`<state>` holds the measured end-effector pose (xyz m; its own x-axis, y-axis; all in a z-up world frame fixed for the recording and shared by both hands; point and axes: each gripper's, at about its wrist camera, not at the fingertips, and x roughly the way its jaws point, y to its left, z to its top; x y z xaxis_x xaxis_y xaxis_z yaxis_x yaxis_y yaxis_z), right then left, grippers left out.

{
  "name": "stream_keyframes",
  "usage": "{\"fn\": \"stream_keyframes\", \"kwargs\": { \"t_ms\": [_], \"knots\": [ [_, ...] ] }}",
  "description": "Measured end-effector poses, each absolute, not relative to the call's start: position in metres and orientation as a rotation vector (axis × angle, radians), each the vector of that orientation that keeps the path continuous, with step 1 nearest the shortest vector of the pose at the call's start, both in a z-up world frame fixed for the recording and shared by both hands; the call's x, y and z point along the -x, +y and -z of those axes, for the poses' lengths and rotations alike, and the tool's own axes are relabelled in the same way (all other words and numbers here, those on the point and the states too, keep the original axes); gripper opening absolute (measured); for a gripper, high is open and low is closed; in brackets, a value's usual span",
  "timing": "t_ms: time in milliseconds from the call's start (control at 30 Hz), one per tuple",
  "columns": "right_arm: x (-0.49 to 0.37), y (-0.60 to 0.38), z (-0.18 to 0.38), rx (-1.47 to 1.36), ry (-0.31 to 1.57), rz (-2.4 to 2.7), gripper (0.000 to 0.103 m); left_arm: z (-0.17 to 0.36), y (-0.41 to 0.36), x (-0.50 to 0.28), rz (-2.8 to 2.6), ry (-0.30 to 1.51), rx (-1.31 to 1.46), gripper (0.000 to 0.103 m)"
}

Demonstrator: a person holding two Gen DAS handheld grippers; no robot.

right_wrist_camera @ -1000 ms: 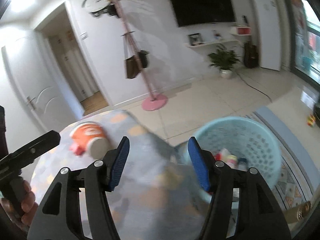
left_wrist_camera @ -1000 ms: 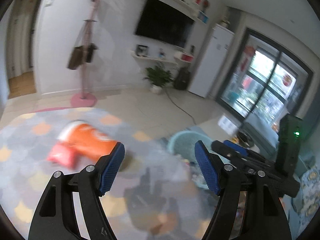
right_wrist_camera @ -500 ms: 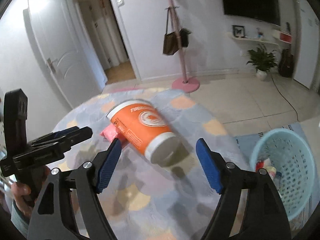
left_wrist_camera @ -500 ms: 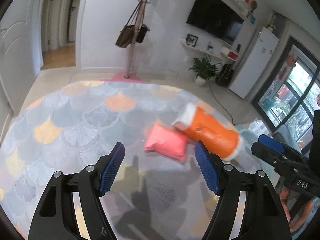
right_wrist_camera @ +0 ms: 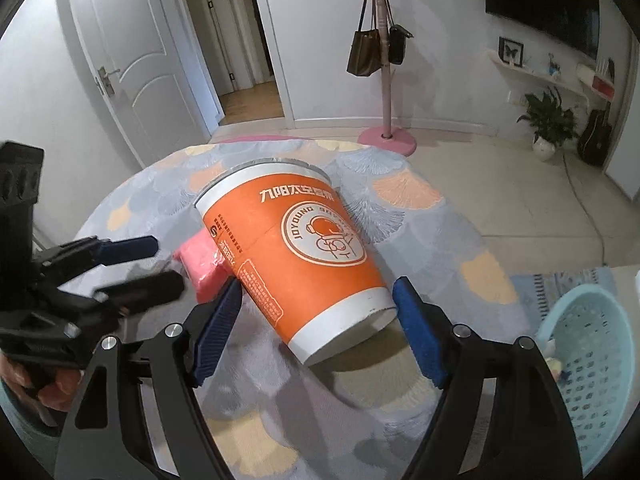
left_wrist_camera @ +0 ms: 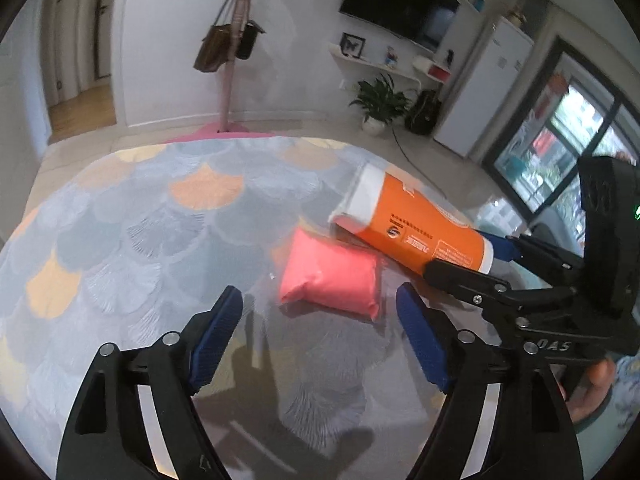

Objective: Collect trash
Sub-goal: 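Grasp the pink pouch with the left tool while the right tool grasps the orange paper cup, then carry the pink pouch and orange cup to the blue basket and release both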

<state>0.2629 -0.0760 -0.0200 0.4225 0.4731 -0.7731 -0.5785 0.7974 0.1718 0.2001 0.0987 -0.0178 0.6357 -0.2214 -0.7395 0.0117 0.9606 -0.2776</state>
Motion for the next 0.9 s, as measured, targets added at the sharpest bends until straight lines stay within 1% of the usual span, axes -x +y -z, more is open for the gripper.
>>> {"fn": "stream_keyframes", "kwargs": {
  "t_ms": [267, 333, 367, 433, 500, 533, 600, 767, 900],
  "knots": [
    [-0.273, -0.092, 0.029, -0.006, 0.975, -0.705, 0.068, 0.029, 0.089, -0.218, 0.148, 0.893, 0.199, 0.077],
    [-0.27, -0.096, 0.027, -0.011, 0.967, -0.69, 0.06, 0.03, 0.09, -0.22, 0.148, 0.89, 0.205, 0.075],
    [-0.268, -0.098, 0.027, -0.013, 0.964, -0.686, 0.059, 0.03, 0.09, -0.22, 0.146, 0.888, 0.205, 0.074],
    [-0.266, -0.102, 0.026, -0.019, 0.955, -0.667, 0.059, 0.03, 0.089, -0.219, 0.134, 0.885, 0.189, 0.07],
    [-0.262, -0.104, 0.024, -0.021, 0.939, -0.658, 0.059, 0.03, 0.086, -0.218, 0.125, 0.883, 0.167, 0.063],
    [-0.26, -0.105, 0.023, -0.023, 0.929, -0.654, 0.059, 0.03, 0.086, -0.218, 0.123, 0.882, 0.161, 0.062],
    [-0.255, -0.109, 0.02, -0.029, 0.906, -0.645, 0.059, 0.029, 0.084, -0.217, 0.122, 0.88, 0.155, 0.054],
    [-0.238, -0.13, 0.007, -0.1, 0.823, -0.644, 0.059, 0.02, 0.081, -0.207, 0.143, 0.842, 0.171, 0.051],
    [-0.222, -0.153, -0.01, -0.107, 0.755, -0.581, 0.059, -0.002, 0.07, -0.195, 0.179, 0.778, 0.187, 0.051]
  ]
}}
